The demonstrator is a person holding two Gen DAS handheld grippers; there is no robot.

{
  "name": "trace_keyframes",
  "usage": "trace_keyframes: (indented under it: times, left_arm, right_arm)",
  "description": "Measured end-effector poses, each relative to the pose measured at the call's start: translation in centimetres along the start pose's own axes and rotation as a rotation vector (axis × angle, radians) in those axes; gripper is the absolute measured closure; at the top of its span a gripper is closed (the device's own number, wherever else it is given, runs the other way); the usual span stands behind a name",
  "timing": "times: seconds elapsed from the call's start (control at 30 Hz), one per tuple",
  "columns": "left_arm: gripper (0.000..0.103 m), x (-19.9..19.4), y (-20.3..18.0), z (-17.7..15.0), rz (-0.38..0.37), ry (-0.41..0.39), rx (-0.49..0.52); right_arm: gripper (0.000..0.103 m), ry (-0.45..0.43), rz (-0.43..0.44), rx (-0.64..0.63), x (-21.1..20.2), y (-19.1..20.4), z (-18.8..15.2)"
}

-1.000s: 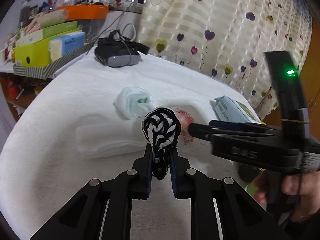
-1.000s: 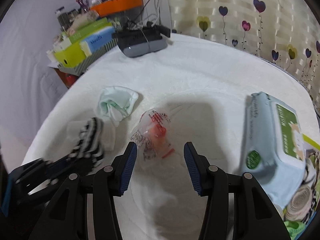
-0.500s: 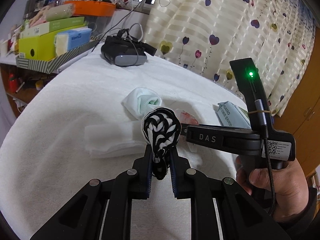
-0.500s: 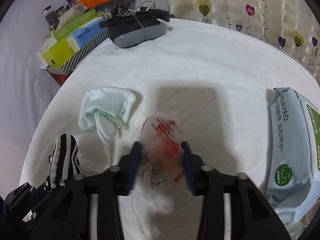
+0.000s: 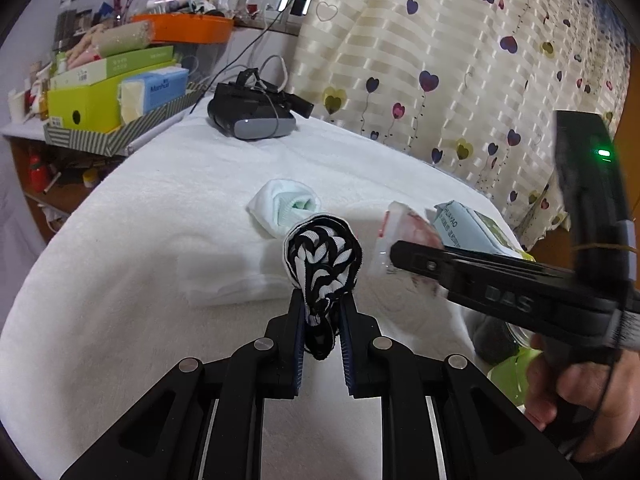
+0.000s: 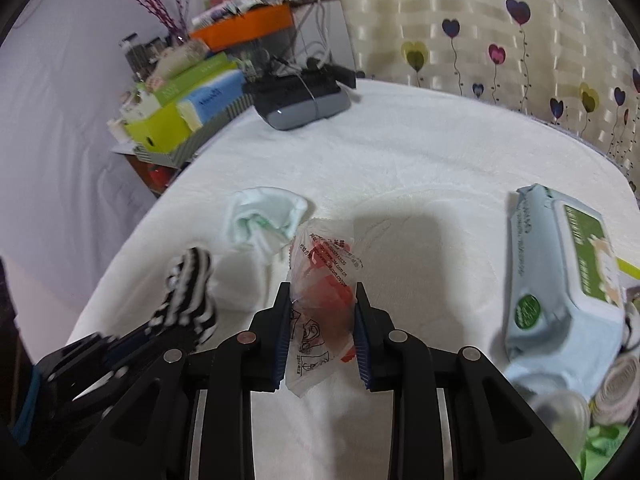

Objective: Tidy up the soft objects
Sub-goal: 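Carry the striped sock toward the box with the left gripper while the right carries the clear bag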

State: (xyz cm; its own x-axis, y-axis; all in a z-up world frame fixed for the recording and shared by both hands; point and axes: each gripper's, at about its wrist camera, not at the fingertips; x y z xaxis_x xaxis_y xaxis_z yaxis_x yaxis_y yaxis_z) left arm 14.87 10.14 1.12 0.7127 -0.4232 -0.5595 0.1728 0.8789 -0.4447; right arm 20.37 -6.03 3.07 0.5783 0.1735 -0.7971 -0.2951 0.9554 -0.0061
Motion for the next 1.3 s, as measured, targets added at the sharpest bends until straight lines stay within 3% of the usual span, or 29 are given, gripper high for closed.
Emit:
trace_keyframes:
  times: [0.53,1.3]
  left_arm:
    - [0.088,-3.1,-6.2,-1.0,-0.024,-0.036,0.077]
    - [0.088,-3.8,-15.2,-2.9,-0.126,-0.022,0.214]
  right_arm:
    - [0.074,-0.132,0.036,0.024,-8.5,-2.5,-3.8]
    - [0.074,-0.228,-0.028,0.108,-14.7,-8.5,-8.5]
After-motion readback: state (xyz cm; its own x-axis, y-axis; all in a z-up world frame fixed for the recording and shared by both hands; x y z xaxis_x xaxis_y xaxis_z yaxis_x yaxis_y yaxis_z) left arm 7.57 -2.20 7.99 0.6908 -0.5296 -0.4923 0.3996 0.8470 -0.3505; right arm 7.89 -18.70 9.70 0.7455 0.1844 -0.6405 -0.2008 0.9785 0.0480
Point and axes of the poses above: each gripper's, at about its wrist camera, not at the fingertips, and x roughly the way its jaws point, y to its left, z to its top, and after that the axes turned 14 degrees about -z, right-handed
